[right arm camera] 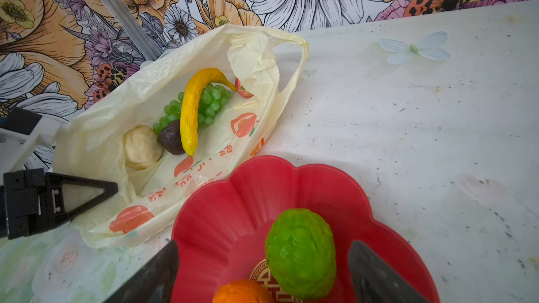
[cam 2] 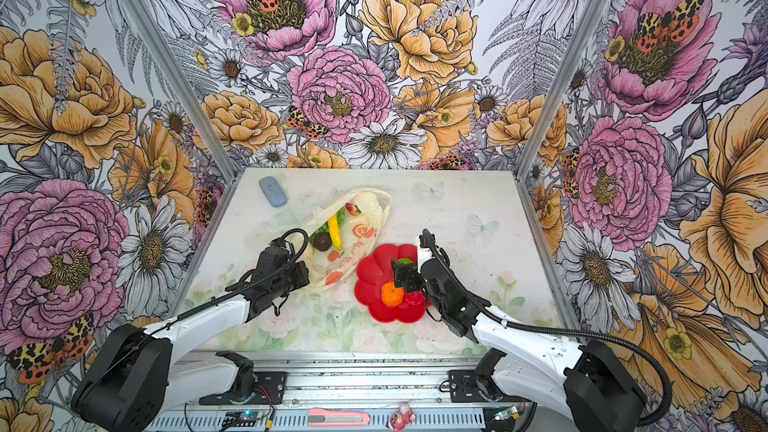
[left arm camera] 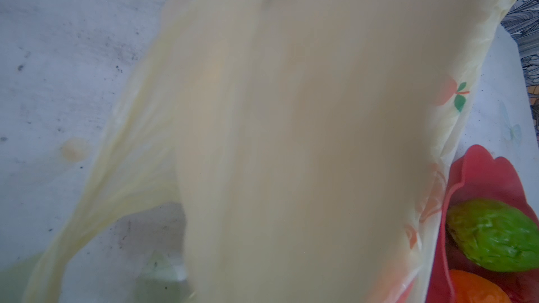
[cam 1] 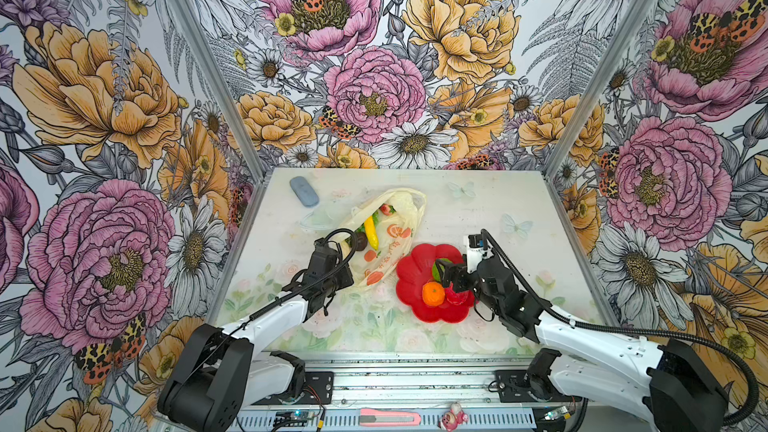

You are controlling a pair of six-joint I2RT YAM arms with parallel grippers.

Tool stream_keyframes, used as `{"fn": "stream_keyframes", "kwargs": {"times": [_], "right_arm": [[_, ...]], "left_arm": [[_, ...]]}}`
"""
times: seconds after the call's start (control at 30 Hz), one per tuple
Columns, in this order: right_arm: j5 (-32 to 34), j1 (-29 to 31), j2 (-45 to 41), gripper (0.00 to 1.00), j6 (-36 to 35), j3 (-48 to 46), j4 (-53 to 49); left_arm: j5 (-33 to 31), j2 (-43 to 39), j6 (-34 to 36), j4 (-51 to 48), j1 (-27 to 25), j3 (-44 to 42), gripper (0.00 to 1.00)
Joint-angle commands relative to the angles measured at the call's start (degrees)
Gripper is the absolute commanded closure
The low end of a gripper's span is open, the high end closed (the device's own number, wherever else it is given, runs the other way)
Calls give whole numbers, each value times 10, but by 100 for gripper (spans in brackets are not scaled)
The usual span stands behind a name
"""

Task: Take the fake fruits out of the plastic bag
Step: 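Reach the right gripper into the bag toward the dark brown plum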

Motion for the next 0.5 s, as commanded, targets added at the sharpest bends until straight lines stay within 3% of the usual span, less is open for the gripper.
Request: {"fn": "stream_keyframes", "kwargs": {"times": [0.0,0.17,0.47], "right_arm": [[-40,0,54,11,53,59,6],[-45,24,160,14,111,146,17],[-72,92,317,19,136,290,36]], "left_arm": [[-2,-17,-8,4,4,-7,98],[7,-29,-16,15,-3,-19,99],[-2,-68,-29,11,-7,-33,100]]}}
